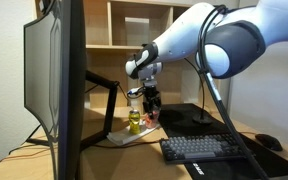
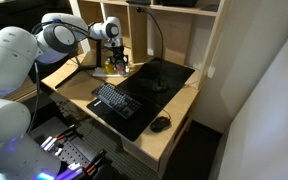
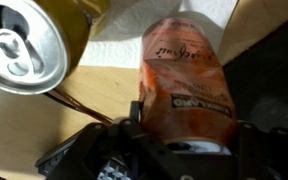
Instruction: Put the pink can upright on the paper
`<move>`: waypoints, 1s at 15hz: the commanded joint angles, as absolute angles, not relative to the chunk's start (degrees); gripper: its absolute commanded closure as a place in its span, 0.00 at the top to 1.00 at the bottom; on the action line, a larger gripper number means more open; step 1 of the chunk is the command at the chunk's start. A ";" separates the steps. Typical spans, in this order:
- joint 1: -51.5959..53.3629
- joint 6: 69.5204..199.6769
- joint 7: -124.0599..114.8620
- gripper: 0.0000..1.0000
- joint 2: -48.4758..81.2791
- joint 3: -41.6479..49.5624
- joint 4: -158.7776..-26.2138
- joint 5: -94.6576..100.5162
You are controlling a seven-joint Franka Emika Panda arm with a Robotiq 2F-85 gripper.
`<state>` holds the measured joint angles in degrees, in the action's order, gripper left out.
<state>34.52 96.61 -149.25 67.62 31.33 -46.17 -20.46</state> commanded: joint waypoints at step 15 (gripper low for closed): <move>38.50 95.88 -149.26 0.45 76.22 44.96 -38.21 -32.21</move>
